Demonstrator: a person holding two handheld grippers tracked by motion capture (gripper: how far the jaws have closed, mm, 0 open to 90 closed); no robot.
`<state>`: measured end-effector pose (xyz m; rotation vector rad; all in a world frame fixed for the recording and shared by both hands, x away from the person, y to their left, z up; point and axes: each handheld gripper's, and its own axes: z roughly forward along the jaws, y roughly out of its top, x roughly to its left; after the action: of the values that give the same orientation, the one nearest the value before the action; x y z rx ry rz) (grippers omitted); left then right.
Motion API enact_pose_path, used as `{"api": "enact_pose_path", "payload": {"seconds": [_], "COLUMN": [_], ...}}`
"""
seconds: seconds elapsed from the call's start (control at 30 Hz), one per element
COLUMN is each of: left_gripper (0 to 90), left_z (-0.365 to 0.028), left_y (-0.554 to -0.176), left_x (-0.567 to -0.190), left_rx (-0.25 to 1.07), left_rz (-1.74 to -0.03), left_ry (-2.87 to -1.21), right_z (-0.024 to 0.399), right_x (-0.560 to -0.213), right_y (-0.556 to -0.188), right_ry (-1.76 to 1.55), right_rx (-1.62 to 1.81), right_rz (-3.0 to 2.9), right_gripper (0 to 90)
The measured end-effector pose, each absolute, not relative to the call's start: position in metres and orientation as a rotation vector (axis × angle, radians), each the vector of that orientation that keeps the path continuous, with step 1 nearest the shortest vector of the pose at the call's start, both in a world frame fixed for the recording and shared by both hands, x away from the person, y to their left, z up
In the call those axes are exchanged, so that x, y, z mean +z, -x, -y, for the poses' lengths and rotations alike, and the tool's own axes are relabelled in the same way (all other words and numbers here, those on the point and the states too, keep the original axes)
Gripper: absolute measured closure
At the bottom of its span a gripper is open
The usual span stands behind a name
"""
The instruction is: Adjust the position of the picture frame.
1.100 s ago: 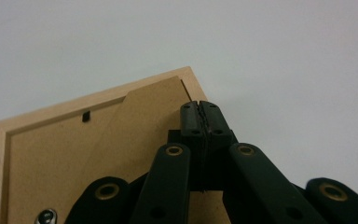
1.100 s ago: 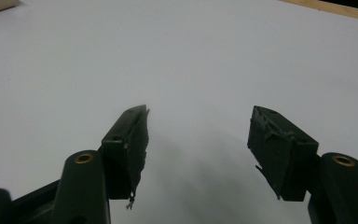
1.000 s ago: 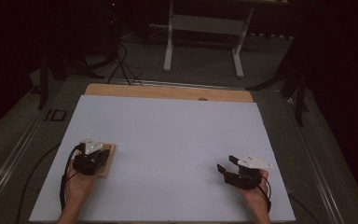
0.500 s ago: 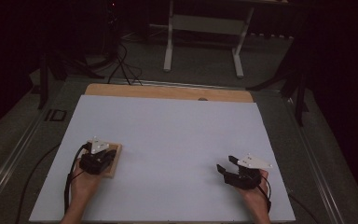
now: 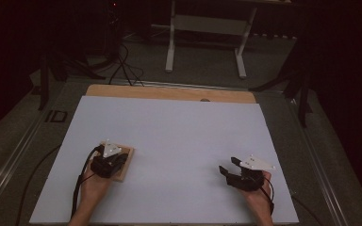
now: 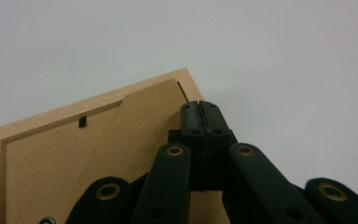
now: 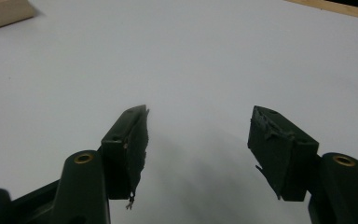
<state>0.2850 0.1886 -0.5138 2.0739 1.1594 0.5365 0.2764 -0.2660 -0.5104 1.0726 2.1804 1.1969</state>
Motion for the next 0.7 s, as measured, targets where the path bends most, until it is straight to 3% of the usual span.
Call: {"api": "enact_pose_path", "payload": {"seconds": [0.7], "left_gripper": [89.8], "left_z": [-0.113], "left_y": [-0.272], "left_x": [-0.514], "left_rx": [0.439], "left_rz": [-0.92], "left_ry": [-2.163], "right_z": [0.267], "right_x": [-0.51], "right_y": [-0.276], "right_ry": [-1.075], "right_rx": [1.2], "right_rz": [-2.175], "right_gripper": [37.3]}}
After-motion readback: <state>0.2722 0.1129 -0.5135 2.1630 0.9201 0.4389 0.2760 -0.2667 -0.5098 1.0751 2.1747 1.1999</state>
